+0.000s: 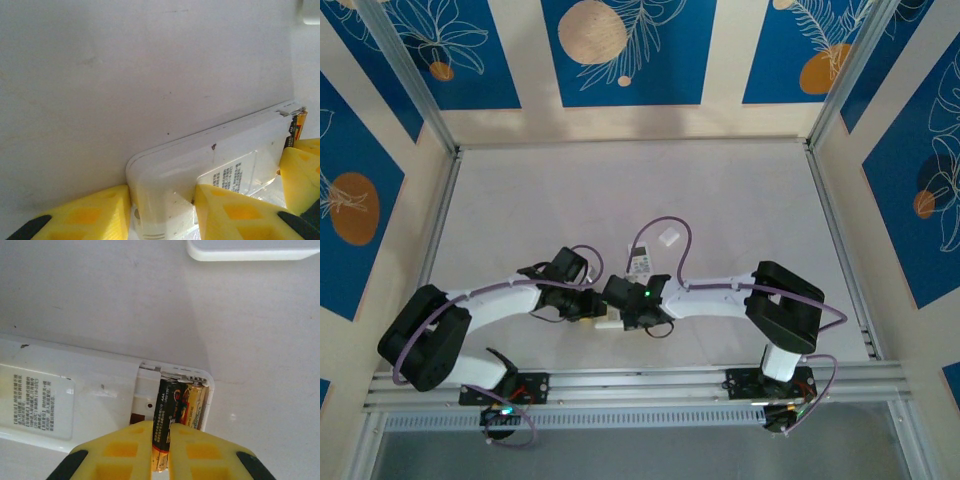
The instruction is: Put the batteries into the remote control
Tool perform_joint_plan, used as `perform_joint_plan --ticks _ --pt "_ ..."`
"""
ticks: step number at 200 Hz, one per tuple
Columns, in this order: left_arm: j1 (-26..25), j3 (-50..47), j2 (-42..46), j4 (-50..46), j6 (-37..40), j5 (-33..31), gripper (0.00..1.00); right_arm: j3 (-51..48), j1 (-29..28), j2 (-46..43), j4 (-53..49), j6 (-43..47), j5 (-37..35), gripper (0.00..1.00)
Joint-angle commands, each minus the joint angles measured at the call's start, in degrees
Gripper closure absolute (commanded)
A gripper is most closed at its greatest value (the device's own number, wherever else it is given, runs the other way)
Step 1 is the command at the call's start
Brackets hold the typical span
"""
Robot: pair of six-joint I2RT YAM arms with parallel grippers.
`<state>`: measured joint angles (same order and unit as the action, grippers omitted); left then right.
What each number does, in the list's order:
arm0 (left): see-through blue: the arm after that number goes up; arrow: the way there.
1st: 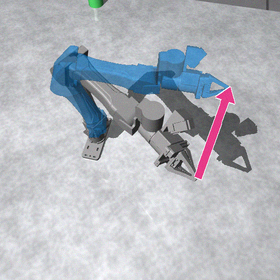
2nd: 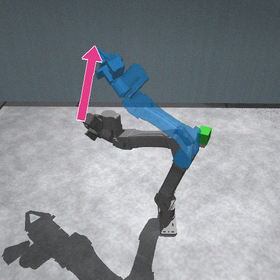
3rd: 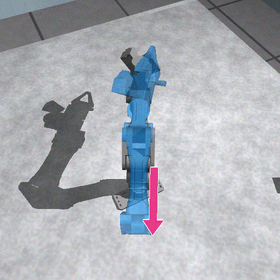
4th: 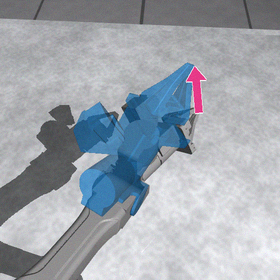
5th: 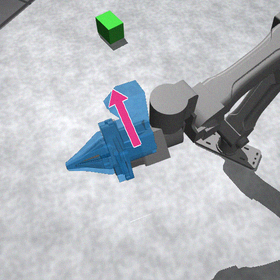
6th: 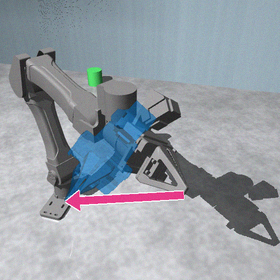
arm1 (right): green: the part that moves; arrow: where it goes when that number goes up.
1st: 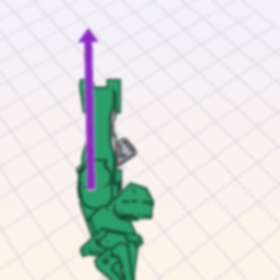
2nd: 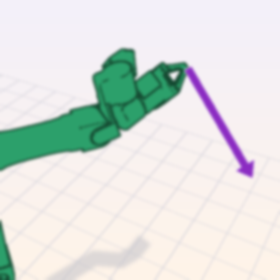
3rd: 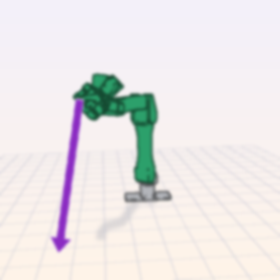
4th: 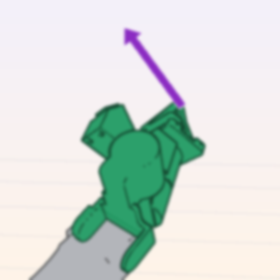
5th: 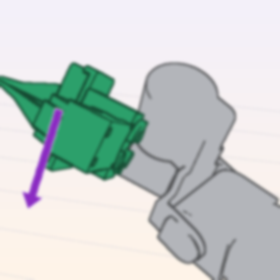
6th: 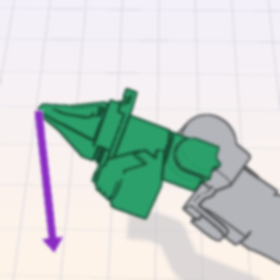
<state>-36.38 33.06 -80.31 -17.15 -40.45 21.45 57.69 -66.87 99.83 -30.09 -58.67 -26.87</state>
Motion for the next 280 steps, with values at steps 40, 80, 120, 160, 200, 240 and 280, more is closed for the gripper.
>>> perform_joint_plan --ticks 40,80,120,160,200,240,280 --pt "-1.06 1.67 -7.95 1.89 -0.60 3.54 0.63 -5.97 -2.78 14.13 10.77 -17.67 -13.62 0.84" --pt "-0.85 3.25 -9.67 2.81 -0.64 4.04 0.64 -3.06 -4.91 14.53 5.06 -24.48 -14.63 0.81" --pt "-0.72 2.29 -9.48 4.13 -1.03 3.26 0.63 -1.15 -4.75 11.48 2.22 -19.28 -12.49 0.77" --pt "-0.71 1.18 -6.25 3.89 -0.82 1.06 0.63 -3.58 -2.65 6.24 5.03 -14.07 -9.59 0.69" --pt "-0.73 1.70 -4.73 2.66 -0.24 0.39 0.63 -2.74 -1.59 4.83 5.89 -9.95 -7.98 0.67" --pt "-0.71 1.54 -4.33 2.39 -0.16 0.30 0.63 -2.63 -1.33 0.92 4.10 -9.79 -8.45 0.66" --pt "-0.71 1.58 -4.12 2.47 -0.16 -0.01 0.63 -3.44 -1.46 -4.43 2.71 -10.15 -7.99 0.66"
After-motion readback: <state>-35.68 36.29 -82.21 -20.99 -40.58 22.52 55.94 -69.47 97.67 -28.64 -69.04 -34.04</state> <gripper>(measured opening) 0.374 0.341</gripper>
